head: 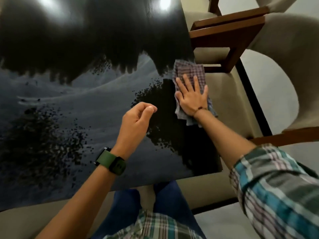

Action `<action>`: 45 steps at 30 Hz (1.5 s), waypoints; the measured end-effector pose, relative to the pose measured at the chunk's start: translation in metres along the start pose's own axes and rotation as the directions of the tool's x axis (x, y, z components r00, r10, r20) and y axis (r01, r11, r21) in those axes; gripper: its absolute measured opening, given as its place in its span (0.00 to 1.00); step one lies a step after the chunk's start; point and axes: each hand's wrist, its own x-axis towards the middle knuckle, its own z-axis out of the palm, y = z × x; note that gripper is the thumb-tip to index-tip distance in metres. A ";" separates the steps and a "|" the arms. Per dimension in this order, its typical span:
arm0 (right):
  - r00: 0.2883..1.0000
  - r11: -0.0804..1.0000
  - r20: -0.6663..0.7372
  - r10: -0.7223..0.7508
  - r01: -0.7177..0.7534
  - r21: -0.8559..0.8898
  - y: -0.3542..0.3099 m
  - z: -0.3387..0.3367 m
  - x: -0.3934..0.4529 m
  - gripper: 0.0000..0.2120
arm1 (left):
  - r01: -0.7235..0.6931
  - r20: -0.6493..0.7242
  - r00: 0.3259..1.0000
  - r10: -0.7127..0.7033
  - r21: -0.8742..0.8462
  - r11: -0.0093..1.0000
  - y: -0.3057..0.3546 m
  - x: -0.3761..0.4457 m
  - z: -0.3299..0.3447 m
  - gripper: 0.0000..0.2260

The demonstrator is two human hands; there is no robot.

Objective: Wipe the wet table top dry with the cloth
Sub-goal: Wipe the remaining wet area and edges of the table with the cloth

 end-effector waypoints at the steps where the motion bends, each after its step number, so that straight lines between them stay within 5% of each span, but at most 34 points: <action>1: 1.000 1.000 0.015 -0.003 0.003 -0.002 -0.003 -0.002 0.010 0.25 | -0.016 0.010 1.000 0.016 0.015 1.000 0.002 0.002 0.002 0.09; 8: 0.993 0.994 -0.104 -0.061 0.051 -0.094 0.004 0.038 -0.167 0.27 | -0.029 0.061 0.998 0.028 0.023 0.999 0.004 0.013 0.009 0.09; 11: 0.996 0.993 -0.050 -0.068 0.063 -0.099 0.008 0.046 -0.214 0.26 | -0.016 0.038 0.999 0.015 0.030 0.999 0.009 0.028 0.024 0.09; 14: 0.990 0.988 -0.068 -0.123 0.116 -0.098 0.014 0.033 -0.167 0.25 | -0.017 0.034 0.999 0.015 0.053 0.998 0.011 0.043 0.041 0.08; 22: 0.997 0.994 -0.018 -0.072 0.073 0.081 -0.002 -0.025 0.116 0.25 | 0.033 -0.093 0.995 -0.017 0.166 0.986 0.009 0.064 0.054 0.08; 25: 0.997 0.994 0.005 -0.075 0.075 0.077 -0.005 -0.033 0.138 0.25 | 0.062 -0.116 0.992 -0.041 0.179 0.982 0.007 0.071 0.057 0.08; 30: 0.978 0.982 -0.081 -0.190 0.191 0.008 0.025 0.011 -0.048 0.27 | 0.059 -0.127 0.991 -0.040 0.148 0.987 0.008 0.078 0.054 0.08; 34: 0.984 0.984 0.025 -0.175 0.174 0.049 0.036 0.038 -0.163 0.27 | 0.077 -0.124 0.990 -0.062 0.121 0.990 0.005 0.091 0.049 0.08; 38: 0.959 0.965 -0.108 -0.260 0.256 -0.054 0.018 0.011 -0.047 0.27 | 0.039 -0.101 0.994 -0.031 0.083 0.996 0.008 0.097 0.053 0.08; 42: 0.994 0.993 -0.075 -0.082 0.088 0.082 -0.005 -0.026 0.127 0.26 | 0.027 -0.070 0.997 -0.022 0.066 0.997 0.013 0.096 0.057 0.08; 45: 1.000 0.996 -0.004 -0.022 0.022 0.085 -0.013 -0.039 0.177 0.25 | -0.008 -0.065 0.998 0.014 0.087 0.996 0.019 0.093 0.052 0.08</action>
